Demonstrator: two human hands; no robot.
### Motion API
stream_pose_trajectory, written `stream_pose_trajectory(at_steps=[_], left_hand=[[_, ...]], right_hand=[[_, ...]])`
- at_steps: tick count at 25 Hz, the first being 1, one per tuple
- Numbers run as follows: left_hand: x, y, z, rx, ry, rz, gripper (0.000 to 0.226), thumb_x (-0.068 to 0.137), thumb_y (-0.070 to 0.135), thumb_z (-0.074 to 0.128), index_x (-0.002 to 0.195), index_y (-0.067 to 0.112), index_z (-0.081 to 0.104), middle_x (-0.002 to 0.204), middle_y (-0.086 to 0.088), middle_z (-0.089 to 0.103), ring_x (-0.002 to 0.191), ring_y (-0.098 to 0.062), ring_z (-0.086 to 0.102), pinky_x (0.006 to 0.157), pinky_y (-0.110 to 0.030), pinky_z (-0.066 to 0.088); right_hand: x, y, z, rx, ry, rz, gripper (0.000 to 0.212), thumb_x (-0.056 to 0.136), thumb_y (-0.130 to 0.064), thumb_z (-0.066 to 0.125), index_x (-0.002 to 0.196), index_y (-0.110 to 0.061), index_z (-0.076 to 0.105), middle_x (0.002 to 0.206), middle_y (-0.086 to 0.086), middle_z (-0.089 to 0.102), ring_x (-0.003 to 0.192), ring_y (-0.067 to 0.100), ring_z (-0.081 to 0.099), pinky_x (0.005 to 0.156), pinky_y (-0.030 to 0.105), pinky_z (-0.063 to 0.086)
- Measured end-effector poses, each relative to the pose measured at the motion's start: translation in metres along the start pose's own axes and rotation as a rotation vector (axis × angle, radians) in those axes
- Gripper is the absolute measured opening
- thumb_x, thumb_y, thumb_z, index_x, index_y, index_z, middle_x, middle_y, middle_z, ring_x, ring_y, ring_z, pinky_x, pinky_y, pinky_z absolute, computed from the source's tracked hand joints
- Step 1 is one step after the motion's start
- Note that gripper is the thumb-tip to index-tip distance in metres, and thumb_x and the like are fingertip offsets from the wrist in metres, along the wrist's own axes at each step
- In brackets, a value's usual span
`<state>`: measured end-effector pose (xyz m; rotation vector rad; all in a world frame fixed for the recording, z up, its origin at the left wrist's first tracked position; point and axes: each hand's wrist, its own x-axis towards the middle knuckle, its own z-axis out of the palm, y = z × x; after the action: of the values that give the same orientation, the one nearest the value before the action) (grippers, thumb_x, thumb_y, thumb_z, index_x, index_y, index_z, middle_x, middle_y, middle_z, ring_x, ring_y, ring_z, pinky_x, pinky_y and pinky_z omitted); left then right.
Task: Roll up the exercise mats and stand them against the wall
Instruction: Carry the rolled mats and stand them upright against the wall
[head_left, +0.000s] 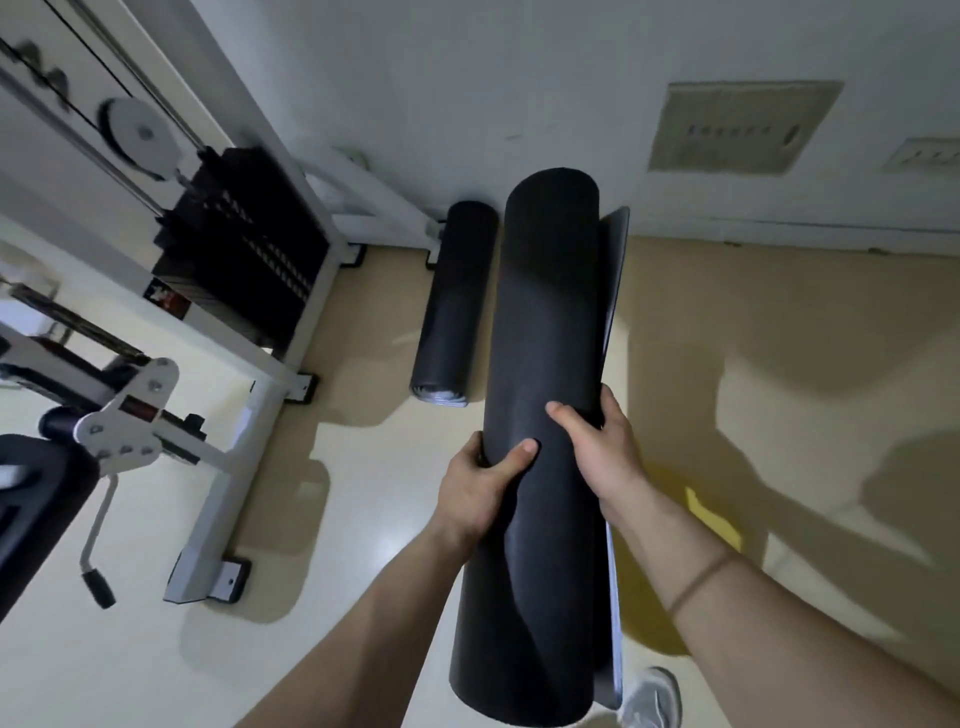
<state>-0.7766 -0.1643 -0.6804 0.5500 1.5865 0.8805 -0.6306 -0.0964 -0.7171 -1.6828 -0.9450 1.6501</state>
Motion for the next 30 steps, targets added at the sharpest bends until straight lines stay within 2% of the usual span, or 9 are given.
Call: stream_pose_trajectory(at_steps=[6, 11, 15, 18, 20, 22, 26, 28, 30], left_hand=[[0.183, 0.022, -0.014, -0.032, 0.021, 0.003, 0.052, 0.082, 0.037, 0.084, 0.126, 0.019, 0.065, 0.113, 0.003, 0.077, 0.105, -0.017, 0.073, 0.099, -0.042, 0.056], [0.355, 0.035, -0.027, 0.030, -0.033, -0.060, 0.067, 0.066, 0.062, 0.087, 0.122, 0.032, 0.065, 0.114, 0.009, 0.076, 0.108, -0.015, 0.072, 0.100, -0.043, 0.054], [0.479, 0.015, -0.022, 0.118, -0.006, -0.120, 0.054, 0.066, 0.064, 0.083, 0.113, 0.047, 0.060, 0.110, 0.018, 0.072, 0.104, -0.006, 0.068, 0.098, -0.032, 0.054], [0.546, -0.008, -0.017, 0.176, 0.029, -0.151, 0.057, 0.077, 0.052, 0.082, 0.124, 0.049, 0.051, 0.112, 0.025, 0.062, 0.105, -0.001, 0.062, 0.093, -0.021, 0.048], [0.586, -0.028, -0.017, 0.252, 0.081, -0.167, 0.087, 0.078, 0.056, 0.079, 0.151, 0.037, 0.037, 0.132, 0.018, 0.055, 0.123, -0.009, 0.055, 0.105, -0.025, 0.042], [0.618, -0.048, -0.015, 0.372, 0.127, -0.172, 0.099, 0.080, 0.063, 0.072, 0.160, 0.034, 0.021, 0.155, 0.007, 0.043, 0.140, -0.017, 0.045, 0.117, -0.033, 0.036], [0.636, -0.061, 0.011, 0.849, 0.223, -0.185, 0.083, 0.096, 0.056, 0.056, 0.162, 0.029, 0.014, 0.165, 0.000, 0.028, 0.143, -0.025, 0.040, 0.111, -0.038, 0.039], [0.635, -0.059, 0.018, 0.923, 0.262, -0.146, 0.076, 0.099, 0.052, 0.053, 0.161, 0.031, 0.016, 0.166, 0.001, 0.027, 0.144, -0.026, 0.039, 0.109, -0.041, 0.041], [0.630, -0.053, 0.013, 0.978, 0.258, -0.110, 0.067, 0.101, 0.046, 0.051, 0.160, 0.033, 0.023, 0.165, 0.004, 0.029, 0.145, -0.023, 0.036, 0.109, -0.040, 0.041]], right_hand=[[0.174, -0.029, 0.051, 0.017, -0.024, 0.013, 0.060, 0.068, -0.053, 0.078, 0.125, -0.041, 0.062, 0.115, -0.012, 0.075, 0.104, 0.017, 0.074, 0.095, 0.047, 0.060], [0.331, -0.041, 0.099, 0.052, 0.092, 0.059, 0.043, 0.077, -0.033, 0.079, 0.118, -0.030, 0.066, 0.109, -0.004, 0.077, 0.100, 0.022, 0.075, 0.092, 0.046, 0.061], [0.456, -0.004, 0.123, 0.120, 0.143, 0.139, 0.040, 0.075, -0.029, 0.077, 0.114, -0.027, 0.068, 0.106, 0.000, 0.078, 0.100, 0.027, 0.075, 0.090, 0.048, 0.062], [0.530, 0.032, 0.139, 0.146, 0.142, 0.220, 0.053, 0.067, -0.036, 0.078, 0.119, -0.031, 0.068, 0.111, -0.003, 0.078, 0.103, 0.025, 0.074, 0.095, 0.048, 0.060], [0.573, 0.055, 0.150, 0.116, 0.101, 0.253, 0.052, 0.069, -0.040, 0.076, 0.120, -0.031, 0.068, 0.113, -0.003, 0.076, 0.105, 0.024, 0.073, 0.094, 0.046, 0.059], [0.609, 0.082, 0.156, 0.127, 0.045, 0.303, 0.048, 0.072, -0.042, 0.073, 0.117, -0.027, 0.071, 0.112, -0.001, 0.077, 0.104, 0.024, 0.074, 0.095, 0.048, 0.059], [0.639, 0.109, 0.151, 0.030, -0.034, 0.384, 0.068, 0.064, -0.053, 0.066, 0.127, -0.029, 0.067, 0.123, 0.000, 0.074, 0.108, 0.022, 0.071, 0.097, 0.043, 0.055], [0.639, 0.106, 0.146, -0.064, -0.047, 0.373, 0.075, 0.064, -0.054, 0.065, 0.135, -0.028, 0.061, 0.129, 0.000, 0.071, 0.113, 0.022, 0.069, 0.095, 0.040, 0.054], [0.631, 0.095, 0.148, -0.218, -0.080, 0.323, 0.097, 0.063, -0.063, 0.065, 0.151, -0.026, 0.046, 0.143, 0.004, 0.062, 0.127, 0.026, 0.062, 0.108, 0.045, 0.049]])
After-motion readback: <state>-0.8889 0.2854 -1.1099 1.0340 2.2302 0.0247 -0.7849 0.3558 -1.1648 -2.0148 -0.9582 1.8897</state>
